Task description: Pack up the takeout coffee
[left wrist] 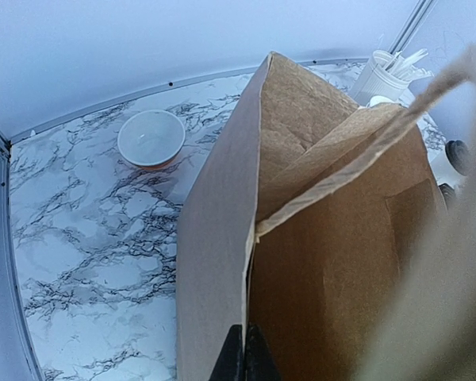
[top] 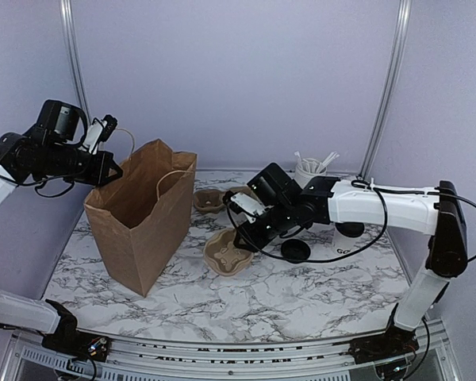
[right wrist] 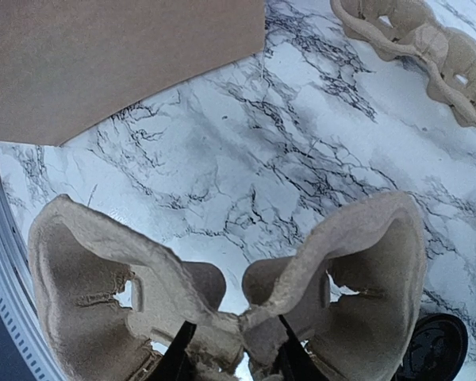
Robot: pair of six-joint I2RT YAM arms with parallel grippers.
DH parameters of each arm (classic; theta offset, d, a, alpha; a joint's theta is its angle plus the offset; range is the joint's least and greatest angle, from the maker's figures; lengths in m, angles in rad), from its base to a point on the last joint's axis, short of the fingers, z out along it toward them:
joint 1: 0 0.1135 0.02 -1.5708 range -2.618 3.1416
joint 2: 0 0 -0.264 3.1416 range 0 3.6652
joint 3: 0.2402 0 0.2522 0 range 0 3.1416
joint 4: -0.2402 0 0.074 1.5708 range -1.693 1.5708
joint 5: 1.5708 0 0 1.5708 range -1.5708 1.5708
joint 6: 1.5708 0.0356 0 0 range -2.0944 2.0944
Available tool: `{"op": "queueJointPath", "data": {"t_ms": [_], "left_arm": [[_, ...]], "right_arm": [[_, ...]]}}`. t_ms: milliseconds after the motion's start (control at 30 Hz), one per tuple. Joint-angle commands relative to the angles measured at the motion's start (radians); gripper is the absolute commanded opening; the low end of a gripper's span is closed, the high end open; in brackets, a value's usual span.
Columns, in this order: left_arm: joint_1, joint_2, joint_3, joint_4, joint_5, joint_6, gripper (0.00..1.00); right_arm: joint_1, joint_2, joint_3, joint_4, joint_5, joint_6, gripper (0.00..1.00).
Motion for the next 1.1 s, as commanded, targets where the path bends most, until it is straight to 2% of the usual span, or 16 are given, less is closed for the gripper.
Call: {"op": "queueJointPath", "data": {"t_ms": [0,267,433,667,900,1067], "left_arm": [[-0.015,0.004,-0.003,0.024,-0.012,0.016,0.00],[-0.076,0.021,0.018,0.016,-0.019,0.035,0.00],[-0.126,0.033,0.045,0.012,-0.047,0.025,0.00],[-0.270,0.068,0.089,0.010,-0.155,0.020,0.00],[-0.375,0.127,0.129,0.012,-0.250,0.002,0.00],[-0.425,0.180,0.172,0.016,-0.277,-0.033,0.00]], "right_arm": [[-0.011,-0.071,0.039,-0.017,0.026,0.032,0.27],[-0.015,-0.151,0.144,-0.114,0.147,0.035,0.28],[-0.018,-0.164,0.282,-0.172,0.217,0.012,0.29],[-0.019,-0.141,0.486,-0.225,0.315,-0.039,0.30],[-0.018,-0.106,0.639,-0.236,0.306,-0.068,0.30],[-0.017,-0.096,0.647,-0.183,0.191,-0.055,0.31]]}}
